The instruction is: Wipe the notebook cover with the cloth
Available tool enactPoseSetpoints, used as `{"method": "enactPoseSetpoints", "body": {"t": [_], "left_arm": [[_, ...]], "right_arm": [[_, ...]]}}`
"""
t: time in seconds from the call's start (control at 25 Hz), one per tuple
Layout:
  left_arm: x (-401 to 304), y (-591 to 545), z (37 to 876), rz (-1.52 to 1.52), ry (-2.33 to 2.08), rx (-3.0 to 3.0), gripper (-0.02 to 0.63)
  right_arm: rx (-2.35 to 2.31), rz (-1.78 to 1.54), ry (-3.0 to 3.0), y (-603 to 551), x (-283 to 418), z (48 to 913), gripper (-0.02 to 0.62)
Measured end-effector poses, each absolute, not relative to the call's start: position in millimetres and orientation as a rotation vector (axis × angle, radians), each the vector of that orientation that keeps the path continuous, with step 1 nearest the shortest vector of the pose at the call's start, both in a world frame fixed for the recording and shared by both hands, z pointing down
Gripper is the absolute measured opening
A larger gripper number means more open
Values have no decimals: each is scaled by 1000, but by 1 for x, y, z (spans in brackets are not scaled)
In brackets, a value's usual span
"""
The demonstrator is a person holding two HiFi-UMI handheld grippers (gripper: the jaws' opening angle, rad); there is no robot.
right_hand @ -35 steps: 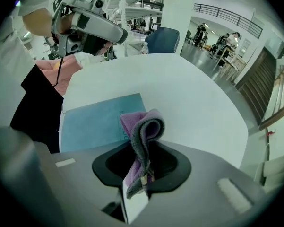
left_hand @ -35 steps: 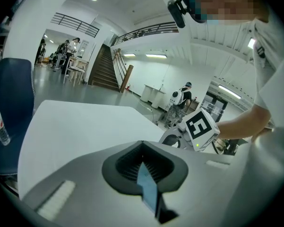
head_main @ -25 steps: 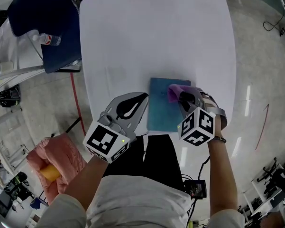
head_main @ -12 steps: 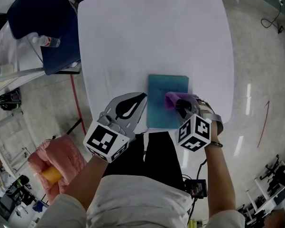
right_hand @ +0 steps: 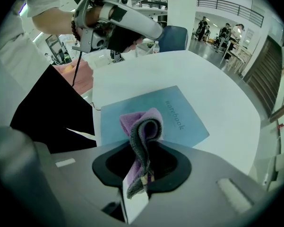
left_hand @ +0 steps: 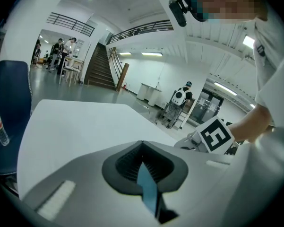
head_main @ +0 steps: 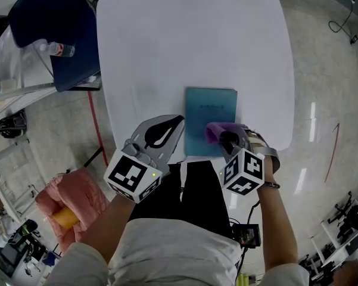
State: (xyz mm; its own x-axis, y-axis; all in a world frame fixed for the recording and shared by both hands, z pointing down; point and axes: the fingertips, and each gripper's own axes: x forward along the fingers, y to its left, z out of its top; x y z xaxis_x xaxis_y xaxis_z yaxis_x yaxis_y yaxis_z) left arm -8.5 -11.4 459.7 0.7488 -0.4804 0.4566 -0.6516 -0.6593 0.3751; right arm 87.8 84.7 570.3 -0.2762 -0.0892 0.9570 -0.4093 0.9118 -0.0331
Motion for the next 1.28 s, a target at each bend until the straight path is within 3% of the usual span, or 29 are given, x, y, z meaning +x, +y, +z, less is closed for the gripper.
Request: {"method": "enactPoseSetpoints", "body": {"t": [1.28], "left_arm": [[2, 6, 456, 445, -802, 2450, -2]], "right_arm": [[294, 462, -1835, 164, 71, 568, 106]]}}
